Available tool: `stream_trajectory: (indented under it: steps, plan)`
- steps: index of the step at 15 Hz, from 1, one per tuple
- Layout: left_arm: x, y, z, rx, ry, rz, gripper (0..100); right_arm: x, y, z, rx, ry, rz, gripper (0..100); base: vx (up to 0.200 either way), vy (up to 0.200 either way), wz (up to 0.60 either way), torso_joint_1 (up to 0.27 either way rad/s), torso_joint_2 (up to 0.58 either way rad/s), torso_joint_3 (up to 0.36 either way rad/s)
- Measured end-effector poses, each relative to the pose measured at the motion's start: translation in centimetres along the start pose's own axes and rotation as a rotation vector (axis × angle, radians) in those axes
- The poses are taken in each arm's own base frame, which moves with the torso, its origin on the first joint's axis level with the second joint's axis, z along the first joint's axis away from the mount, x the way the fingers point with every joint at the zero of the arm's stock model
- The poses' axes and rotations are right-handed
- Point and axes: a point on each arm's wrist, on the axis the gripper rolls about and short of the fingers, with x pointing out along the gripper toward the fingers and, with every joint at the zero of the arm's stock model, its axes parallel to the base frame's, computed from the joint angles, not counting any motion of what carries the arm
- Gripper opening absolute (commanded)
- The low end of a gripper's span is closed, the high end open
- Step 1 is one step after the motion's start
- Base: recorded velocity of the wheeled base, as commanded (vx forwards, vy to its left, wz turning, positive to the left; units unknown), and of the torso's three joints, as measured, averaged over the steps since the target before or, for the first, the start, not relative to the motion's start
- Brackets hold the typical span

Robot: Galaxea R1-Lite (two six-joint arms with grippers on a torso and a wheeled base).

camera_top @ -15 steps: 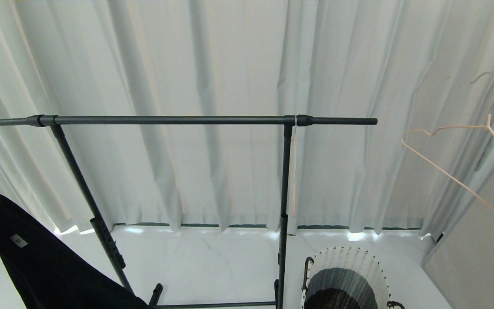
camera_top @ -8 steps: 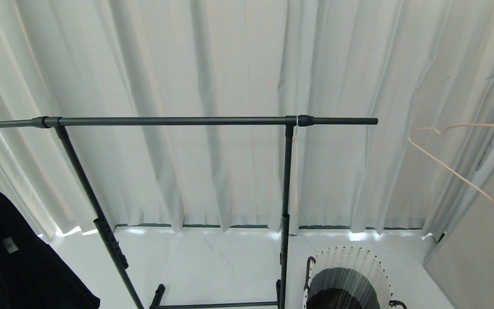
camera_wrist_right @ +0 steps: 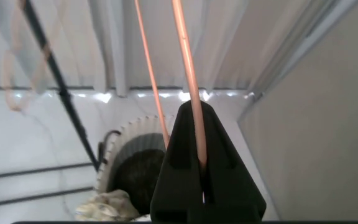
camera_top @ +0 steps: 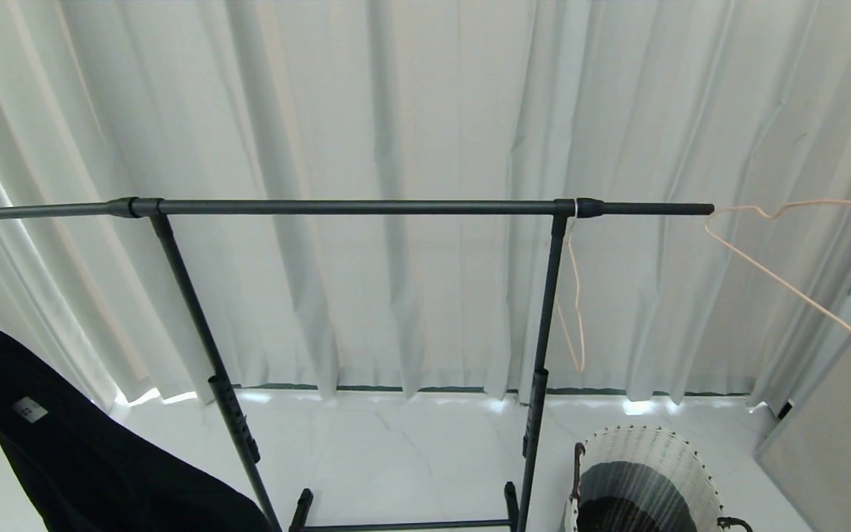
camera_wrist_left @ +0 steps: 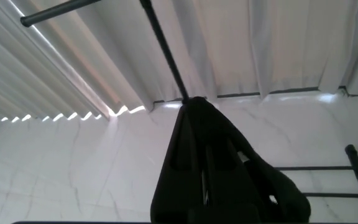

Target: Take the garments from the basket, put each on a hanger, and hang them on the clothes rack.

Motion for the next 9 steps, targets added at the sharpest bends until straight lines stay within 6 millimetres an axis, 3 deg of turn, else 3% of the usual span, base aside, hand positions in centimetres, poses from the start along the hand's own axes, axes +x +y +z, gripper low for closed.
stream_trajectory:
  steps: [8, 9]
  plan:
    - [0.5, -0.2, -0.1, 0.006, 0.021, -0.008, 0, -1.2, 1.6, 2.1, -0.019, -0.062, 0.235, 0, 0.0, 0.2, 0.0, 0.001, 0.0, 0.003]
    - [0.5, -0.2, -0.1, 0.006, 0.022, -0.009, 0, -1.3, 1.8, 2.4, -0.023, -0.064, 0.285, 0, 0.0, 0.0, 0.0, 0.0, 0.0, 0.0]
